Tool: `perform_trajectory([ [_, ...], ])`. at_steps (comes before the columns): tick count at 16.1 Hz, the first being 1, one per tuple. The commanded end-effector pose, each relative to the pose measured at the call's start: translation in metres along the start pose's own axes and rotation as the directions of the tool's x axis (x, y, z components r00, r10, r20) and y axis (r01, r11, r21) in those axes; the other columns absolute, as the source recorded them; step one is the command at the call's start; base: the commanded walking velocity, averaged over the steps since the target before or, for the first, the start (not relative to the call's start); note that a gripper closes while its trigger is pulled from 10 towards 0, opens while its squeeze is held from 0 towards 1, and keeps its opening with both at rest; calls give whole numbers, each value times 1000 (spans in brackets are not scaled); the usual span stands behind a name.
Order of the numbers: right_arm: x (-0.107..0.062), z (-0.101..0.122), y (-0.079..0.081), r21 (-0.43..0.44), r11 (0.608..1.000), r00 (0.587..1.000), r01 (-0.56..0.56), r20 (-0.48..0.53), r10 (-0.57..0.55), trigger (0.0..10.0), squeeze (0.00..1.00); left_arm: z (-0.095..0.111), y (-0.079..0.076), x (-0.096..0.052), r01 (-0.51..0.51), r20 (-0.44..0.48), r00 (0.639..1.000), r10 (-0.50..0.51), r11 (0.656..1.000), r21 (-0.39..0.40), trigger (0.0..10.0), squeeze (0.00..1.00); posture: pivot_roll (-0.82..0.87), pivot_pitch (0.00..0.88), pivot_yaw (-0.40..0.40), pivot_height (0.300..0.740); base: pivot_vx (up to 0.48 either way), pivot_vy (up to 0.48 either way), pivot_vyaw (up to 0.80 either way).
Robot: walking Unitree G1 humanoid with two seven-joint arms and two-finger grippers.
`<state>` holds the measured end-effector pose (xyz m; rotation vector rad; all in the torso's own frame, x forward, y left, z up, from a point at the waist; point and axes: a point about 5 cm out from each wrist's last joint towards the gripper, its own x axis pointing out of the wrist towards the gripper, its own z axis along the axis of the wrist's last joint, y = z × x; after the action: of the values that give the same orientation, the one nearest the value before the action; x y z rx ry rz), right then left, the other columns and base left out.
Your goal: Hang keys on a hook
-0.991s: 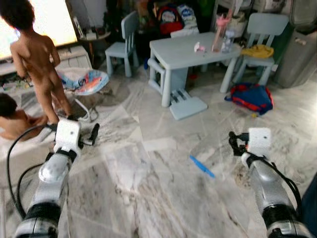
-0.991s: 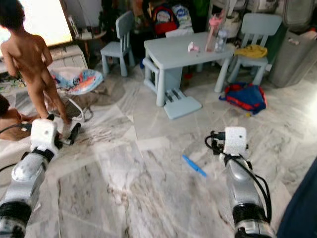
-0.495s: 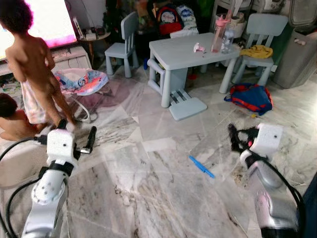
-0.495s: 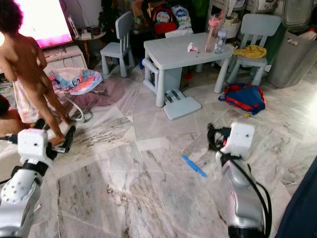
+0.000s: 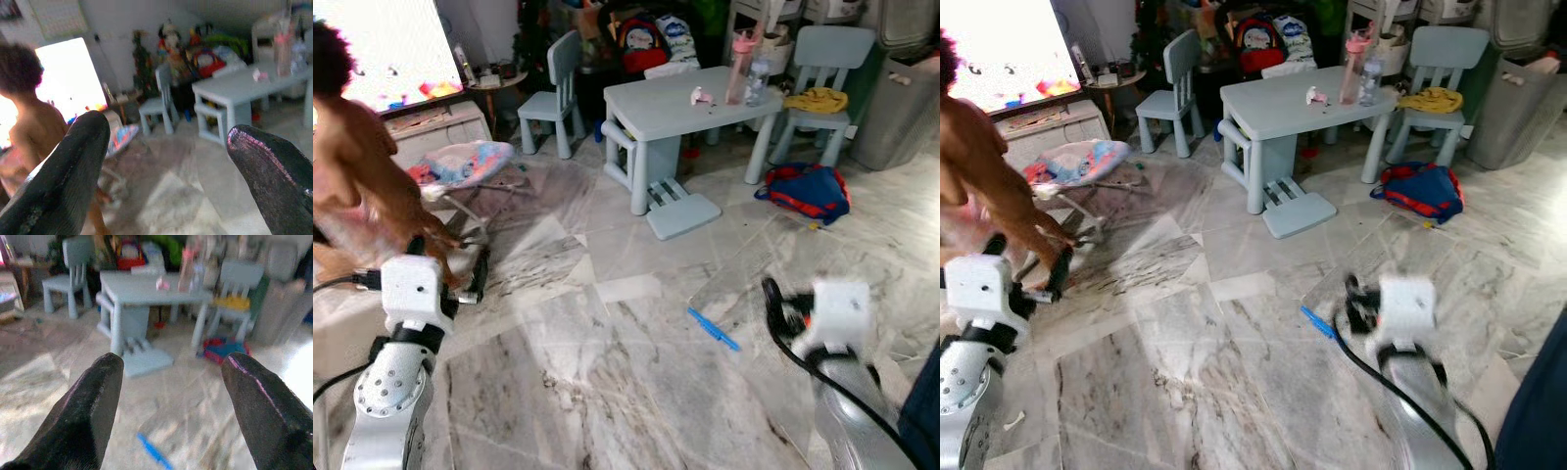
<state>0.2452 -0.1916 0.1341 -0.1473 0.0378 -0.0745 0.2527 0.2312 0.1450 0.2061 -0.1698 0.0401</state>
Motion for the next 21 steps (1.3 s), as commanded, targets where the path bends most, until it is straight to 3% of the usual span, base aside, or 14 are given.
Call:
perform_trajectory([
  [1, 4, 12, 4, 4, 1000, 999, -16, 37, 16, 10000, 0, 19, 16, 6, -85, 58, 995, 83, 996, 19, 10000, 376, -38, 0, 36, 740, 0, 0, 0],
  [2, 6, 18, 5, 5, 999, 997, -35, 62, 35, 10000, 24, 23, 23, 8, -123, 52, 991, 121, 992, 30, 10000, 592, -33, 0, 31, 740, 0, 0, 0],
  [3, 7, 22, 6, 12, 999, 995, -46, 87, 44, 10000, 1000, 23, 27, 6, -101, 44, 994, 101, 995, -8, 10000, 1000, -30, 0, 26, 740, 0, 0, 0],
  [5, 10, 23, 6, -3, 1000, 996, -29, 81, 29, 10000, 1000, 18, 27, 0, -80, 12, 997, 80, 996, -40, 10000, 1000, -22, 0, 13, 740, 0, 0, 0],
  [7, 12, 24, 7, 22, 999, 996, -46, 77, 44, 10000, 1000, 17, 13, -6, 17, -29, 999, -20, 995, -99, 10000, 1000, 1, 0, -16, 740, 0, 0, 0],
  [8, 15, 24, 11, 9, 998, 996, -64, 70, 63, 10000, 1000, 26, 2, -3, 132, -26, 990, -135, 986, -100, 10000, 1000, 17, 0, -30, 740, 0, 0, 0],
  [10, 17, 24, 13, -15, 998, 996, -63, 70, 64, 10000, 1000, 33, -5, 3, 157, -6, 987, -159, 981, -114, 10000, 1000, 4, 0, -17, 740, 0, 0, 0],
  [11, 16, 25, 11, -26, 999, 996, -36, 76, 38, 10000, 169, 35, -12, 2, 169, 19, 986, -168, 979, -112, 10000, 1000, -6, 0, -9, 740, 0, 0, 0],
  [12, 14, 31, 5, -64, 998, 993, 16, 121, -9, 10000, 0, 33, -17, 0, 155, 49, 988, -150, 981, -120, 10000, 0, -25, 0, 3, 740, 0, 0, 0],
  [15, 10, 35, -8, -115, 985, 980, 132, 162, -113, 10000, 0, 32, -8, 1, 12, 66, 998, -4, 994, -113, 10000, 0, -39, 0, 7, 740, 0, 0, 0],
  [16, 10, 35, -10, -144, 977, 976, 156, 175, -130, 10000, 0, 34, -7, 2, 14, 78, 997, -6, 995, -102, 10000, 0, -33, 0, 3, 740, 0, 0, 0],
  [17, 11, 33, -8, -140, 978, 976, 156, 176, -131, 6784, 0, 33, -6, 3, 15, 83, 997, -7, 995, -97, 10000, 0, -30, 0, 4, 740, 0, 0, 0],
  [18, 13, 34, -6, -134, 980, 976, 147, 180, -122, 0, 0, 32, -7, 4, 30, 87, 996, -22, 995, -97, 10000, 0, -30, 0, 8, 740, 0, 0, 0],
  [21, 15, 34, 2, -118, 986, 977, 120, 188, -97, 0, 0, 29, -6, 9, 31, 76, 997, -23, 995, -96, 10000, 0, -35, 0, 22, 740, 0, 0, 0],
])
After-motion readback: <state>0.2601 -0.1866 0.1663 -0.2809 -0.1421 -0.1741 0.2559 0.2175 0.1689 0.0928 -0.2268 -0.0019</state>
